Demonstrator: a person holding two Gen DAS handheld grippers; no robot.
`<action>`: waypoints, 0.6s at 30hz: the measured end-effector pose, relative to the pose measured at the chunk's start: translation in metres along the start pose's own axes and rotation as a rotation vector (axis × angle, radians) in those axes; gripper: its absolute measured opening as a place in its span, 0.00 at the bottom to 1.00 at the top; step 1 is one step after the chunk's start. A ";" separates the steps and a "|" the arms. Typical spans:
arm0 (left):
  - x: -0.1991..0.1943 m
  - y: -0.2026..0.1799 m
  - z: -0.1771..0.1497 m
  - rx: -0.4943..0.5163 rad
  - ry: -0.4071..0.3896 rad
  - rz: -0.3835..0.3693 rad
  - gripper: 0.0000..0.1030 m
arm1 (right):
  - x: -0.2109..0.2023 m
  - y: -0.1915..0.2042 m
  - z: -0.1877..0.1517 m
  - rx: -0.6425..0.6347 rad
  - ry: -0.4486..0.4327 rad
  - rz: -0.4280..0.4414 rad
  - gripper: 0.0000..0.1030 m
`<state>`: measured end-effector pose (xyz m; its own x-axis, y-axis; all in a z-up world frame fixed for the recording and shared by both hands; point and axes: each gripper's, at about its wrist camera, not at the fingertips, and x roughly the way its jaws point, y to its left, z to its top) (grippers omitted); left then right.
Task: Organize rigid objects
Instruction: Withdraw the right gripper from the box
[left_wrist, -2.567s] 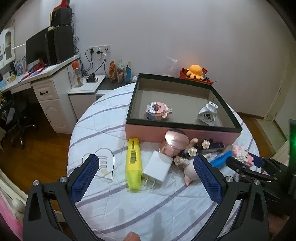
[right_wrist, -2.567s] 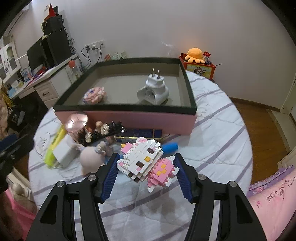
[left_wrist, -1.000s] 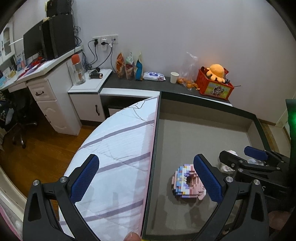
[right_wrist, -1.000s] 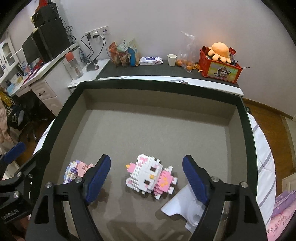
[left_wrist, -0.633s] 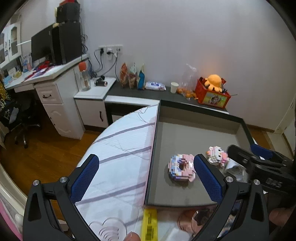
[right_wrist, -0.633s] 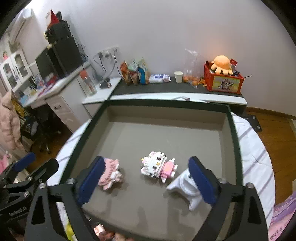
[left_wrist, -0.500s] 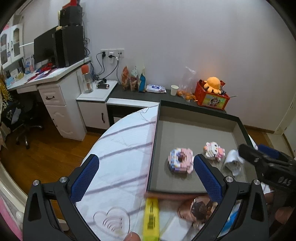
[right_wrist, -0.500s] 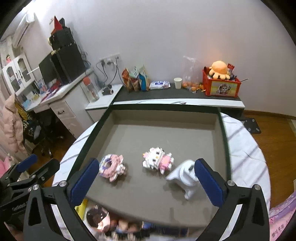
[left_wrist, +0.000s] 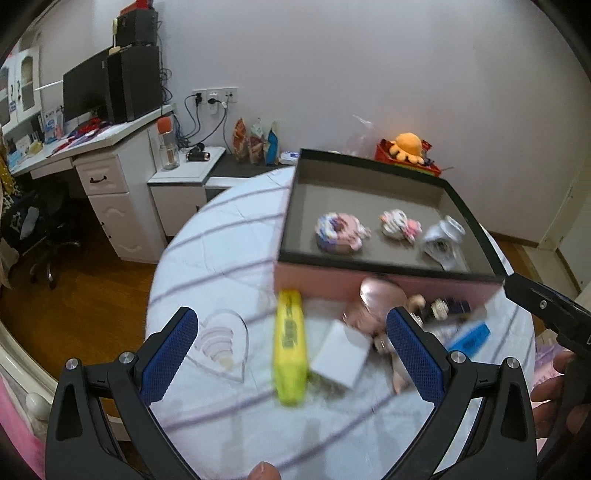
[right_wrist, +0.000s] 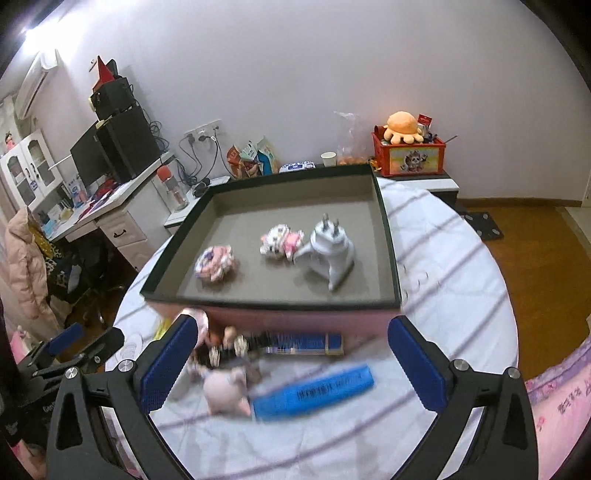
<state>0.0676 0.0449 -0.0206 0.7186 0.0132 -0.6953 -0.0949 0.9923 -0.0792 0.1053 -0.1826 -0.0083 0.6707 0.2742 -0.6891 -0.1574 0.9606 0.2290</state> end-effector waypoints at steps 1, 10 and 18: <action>-0.002 -0.002 -0.005 0.004 0.001 -0.003 1.00 | -0.002 0.000 -0.005 0.000 -0.001 0.000 1.00; -0.005 -0.013 -0.029 0.038 0.016 -0.009 1.00 | -0.019 -0.007 -0.038 0.017 -0.017 -0.015 1.00; 0.009 -0.010 -0.039 0.042 0.044 -0.019 1.00 | -0.019 -0.015 -0.042 0.038 -0.014 -0.026 1.00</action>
<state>0.0478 0.0303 -0.0536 0.6888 -0.0100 -0.7248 -0.0521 0.9966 -0.0632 0.0641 -0.2001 -0.0273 0.6843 0.2478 -0.6858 -0.1119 0.9650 0.2371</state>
